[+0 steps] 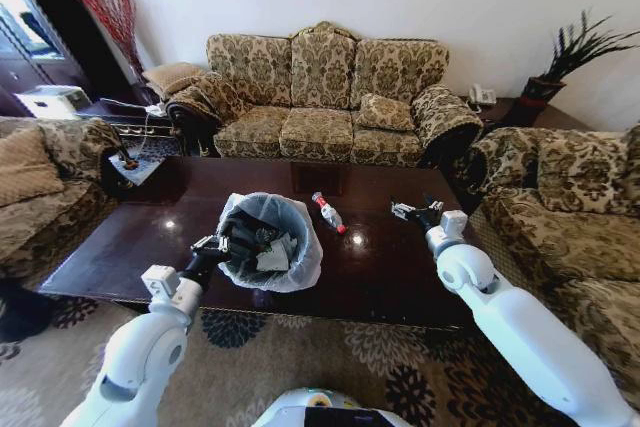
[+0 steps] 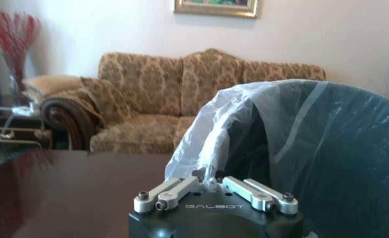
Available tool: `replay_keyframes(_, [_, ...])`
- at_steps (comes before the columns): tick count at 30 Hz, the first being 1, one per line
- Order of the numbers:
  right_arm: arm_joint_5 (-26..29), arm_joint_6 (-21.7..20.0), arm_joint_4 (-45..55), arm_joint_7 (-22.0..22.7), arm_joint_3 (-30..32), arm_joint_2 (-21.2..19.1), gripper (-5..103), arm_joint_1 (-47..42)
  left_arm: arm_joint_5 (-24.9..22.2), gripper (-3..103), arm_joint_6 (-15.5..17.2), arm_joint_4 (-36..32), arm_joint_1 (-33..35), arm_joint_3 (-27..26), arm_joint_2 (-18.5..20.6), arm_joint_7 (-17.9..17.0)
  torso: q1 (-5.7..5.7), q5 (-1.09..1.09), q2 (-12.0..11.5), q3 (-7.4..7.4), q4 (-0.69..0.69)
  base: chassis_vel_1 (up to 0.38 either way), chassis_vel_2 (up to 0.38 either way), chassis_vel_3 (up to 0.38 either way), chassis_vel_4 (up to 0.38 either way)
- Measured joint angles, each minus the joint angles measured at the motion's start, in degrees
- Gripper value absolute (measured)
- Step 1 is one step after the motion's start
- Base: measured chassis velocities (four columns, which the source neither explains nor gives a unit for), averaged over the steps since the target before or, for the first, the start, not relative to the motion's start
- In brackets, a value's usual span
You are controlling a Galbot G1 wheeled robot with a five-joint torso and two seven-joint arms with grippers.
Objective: Move to the front of the table and place the trash on the table into the trash bin.
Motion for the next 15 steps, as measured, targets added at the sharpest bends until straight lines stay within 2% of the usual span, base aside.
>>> replay_keyframes(1, [0.0,0.0,0.0,0.0,0.0,0.0,100,0.0,0.0,1,0.0,0.0,0.0,0.0,0.0,0.0,0.0,0.0,0.0,0.0,0.0,0.0,0.0,0.0,0.0])
replay_keyframes(2, [-1.5,0.4,0.5,-1.6,0.2,0.3,100,-0.8,1.5,1,-2.5,0.0,1.3,-0.4,-1.1,0.0,0.0,-0.02,0.0,0.0,0.02,0.0,0.0,0.0,0.0])
replay_keyframes(4, [-5.0,1.4,1.6,-5.4,0.8,0.9,100,-2.4,3.1,1,-5.0,-0.1,2.5,-0.9,-2.2,0.0,0.0,0.04,0.0,0.0,0.08,0.0,0.0,0.0,0.0])
replay_keyframes(5, [-8.2,2.3,2.6,-8.8,1.3,1.5,100,-3.9,3.4,1,-5.7,-0.1,2.8,-1.0,-2.4,0.0,-0.01,0.02,0.0,0.0,0.07,0.0,0.0,0.0,0.0])
replay_keyframes(6, [-8.2,2.3,2.6,-8.8,1.3,1.5,100,-3.9,3.4,1,-5.7,-0.1,2.8,-1.0,-2.4,0.0,-0.01,0.02,0.0,0.0,0.07,0.0,0.0,0.0,0.0])
replay_keyframes(8, [-12.5,3.6,4.0,-13.5,2.0,2.2,100,-6.0,4.1,1,-7.4,0.4,3.0,-0.7,-2.0,-1.6,-0.02,0.0,0.0,-0.01,-0.01,0.0,0.0,0.0,0.0])
replay_keyframes(9, [-12.5,3.6,4.0,-13.5,2.0,2.2,100,-6.0,4.1,1,-7.4,0.4,3.0,-0.7,-2.0,-1.6,-0.02,0.0,0.0,-0.01,-0.01,0.0,0.0,0.0,0.0])
replay_keyframes(10, [-13.4,3.8,4.2,-14.4,2.1,2.3,100,-6.3,4.2,1,-8.8,0.9,3.0,-0.7,-1.5,-2.4,-0.02,0.02,0.0,-0.01,0.01,0.0,0.0,0.0,0.0])
replay_keyframes(11, [-13.9,4.0,4.3,-14.9,2.3,2.4,100,-6.5,2.9,1,-9.2,0.8,2.9,-0.6,-0.9,-3.0,-0.01,0.01,0.0,0.0,0.03,0.0,0.0,0.0,0.0])
replay_keyframes(15, [-14.0,4.1,4.4,-15.0,2.3,2.4,100,-6.6,1.9,1,-9.0,0.1,2.8,-0.6,-0.8,-3.2,0.0,0.0,0.0,0.0,0.03,0.0,0.0,0.0,0.0])
